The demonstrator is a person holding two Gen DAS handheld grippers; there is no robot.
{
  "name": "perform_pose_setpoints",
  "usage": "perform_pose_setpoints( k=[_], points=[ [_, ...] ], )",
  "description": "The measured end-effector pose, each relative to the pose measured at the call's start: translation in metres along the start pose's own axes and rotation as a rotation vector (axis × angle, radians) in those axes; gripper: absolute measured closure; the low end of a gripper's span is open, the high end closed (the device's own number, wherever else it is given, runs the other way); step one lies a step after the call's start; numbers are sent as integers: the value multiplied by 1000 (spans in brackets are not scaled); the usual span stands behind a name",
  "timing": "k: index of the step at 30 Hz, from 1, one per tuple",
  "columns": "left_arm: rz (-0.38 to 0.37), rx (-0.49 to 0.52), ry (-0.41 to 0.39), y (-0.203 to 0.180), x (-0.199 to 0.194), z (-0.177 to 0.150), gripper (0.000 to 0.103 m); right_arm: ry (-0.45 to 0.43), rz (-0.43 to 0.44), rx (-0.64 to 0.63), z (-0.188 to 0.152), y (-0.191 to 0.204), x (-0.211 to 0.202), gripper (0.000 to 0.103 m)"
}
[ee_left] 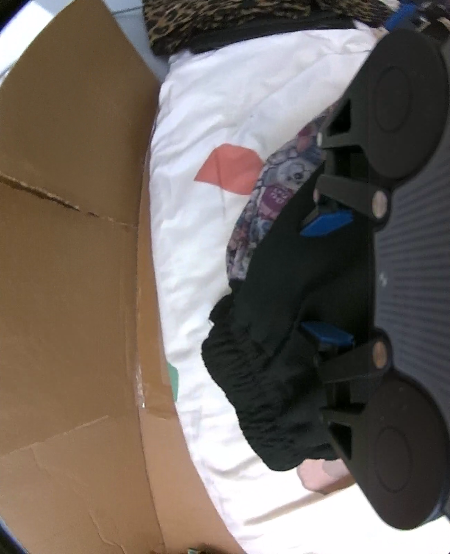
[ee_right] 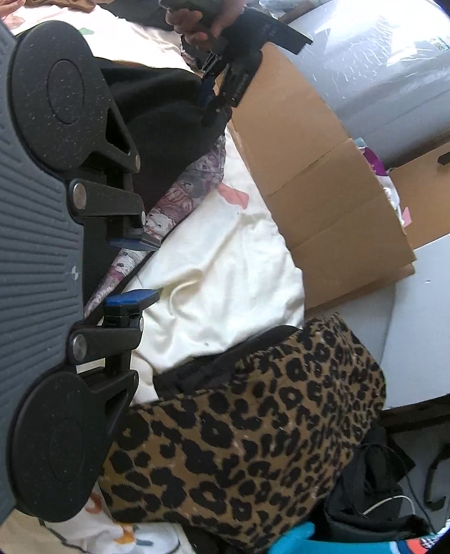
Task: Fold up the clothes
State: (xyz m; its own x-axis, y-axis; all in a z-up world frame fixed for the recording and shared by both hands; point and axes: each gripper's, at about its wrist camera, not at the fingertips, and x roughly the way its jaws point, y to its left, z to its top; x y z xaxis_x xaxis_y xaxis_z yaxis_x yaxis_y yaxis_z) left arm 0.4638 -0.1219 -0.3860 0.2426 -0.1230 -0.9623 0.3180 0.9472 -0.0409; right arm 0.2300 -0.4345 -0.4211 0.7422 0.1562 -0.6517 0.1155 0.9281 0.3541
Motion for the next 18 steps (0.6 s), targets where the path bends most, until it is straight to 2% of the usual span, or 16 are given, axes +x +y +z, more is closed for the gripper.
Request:
perform_pose_setpoints(
  k=[7,13,18],
  points=[
    [24,-79,5,5,-7,15,45,8,57,-106,-11,17,7,72],
    [50,-65,-22,3,-35,30,45,-15,83,-89,-11,18,9,72],
    [35,-73,-28,-3,-38,42,46,-7,80,-82,-14,17,18,72]
  ],
)
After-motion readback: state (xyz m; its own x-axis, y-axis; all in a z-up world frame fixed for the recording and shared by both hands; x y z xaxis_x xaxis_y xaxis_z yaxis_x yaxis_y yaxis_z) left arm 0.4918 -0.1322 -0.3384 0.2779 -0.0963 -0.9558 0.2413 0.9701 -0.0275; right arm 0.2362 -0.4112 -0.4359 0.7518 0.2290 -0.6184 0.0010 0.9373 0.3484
